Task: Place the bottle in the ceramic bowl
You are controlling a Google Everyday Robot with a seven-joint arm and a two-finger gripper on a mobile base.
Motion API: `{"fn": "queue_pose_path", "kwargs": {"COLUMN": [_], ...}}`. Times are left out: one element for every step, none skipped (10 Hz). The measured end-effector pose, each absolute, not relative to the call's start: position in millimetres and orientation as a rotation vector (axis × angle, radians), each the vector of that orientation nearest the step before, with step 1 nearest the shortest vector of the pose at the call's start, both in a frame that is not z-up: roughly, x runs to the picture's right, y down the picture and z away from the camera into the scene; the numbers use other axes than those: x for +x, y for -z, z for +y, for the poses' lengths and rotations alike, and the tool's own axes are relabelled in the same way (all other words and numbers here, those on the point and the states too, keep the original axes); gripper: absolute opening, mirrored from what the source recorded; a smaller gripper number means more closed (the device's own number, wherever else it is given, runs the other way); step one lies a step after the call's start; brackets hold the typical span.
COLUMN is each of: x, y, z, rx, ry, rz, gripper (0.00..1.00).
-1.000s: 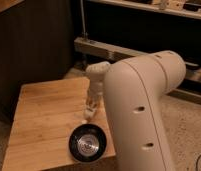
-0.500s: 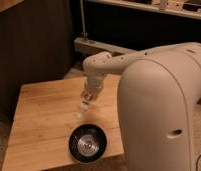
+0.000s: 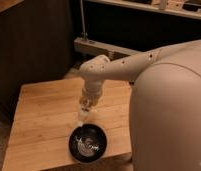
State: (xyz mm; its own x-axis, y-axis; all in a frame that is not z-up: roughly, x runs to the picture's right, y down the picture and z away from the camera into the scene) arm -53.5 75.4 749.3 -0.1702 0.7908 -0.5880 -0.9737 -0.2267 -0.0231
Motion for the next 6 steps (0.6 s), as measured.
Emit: {"fn": "queue_pose_path", "kwargs": {"x": [-52.8, -48.7, -45.3, -46.3, -43.0, -41.3], "y": [-740.3, -734.6, -732.0, -729.8, -728.8, -725.9], "z": [88.0, 98.3, 110.1, 123.1, 135.9, 146.9], "rx": [-0.595, -0.608, -0.626, -0.650, -0.664, -0.672], "ry": [-1.717, -1.709, -1.695, -1.678, -1.670, -1.661], "rz": [0.437, 0.448, 0.460, 0.469, 0.482, 0.483], "gripper": [0.00, 0.00, 0.00, 0.00, 0.05, 0.14]}}
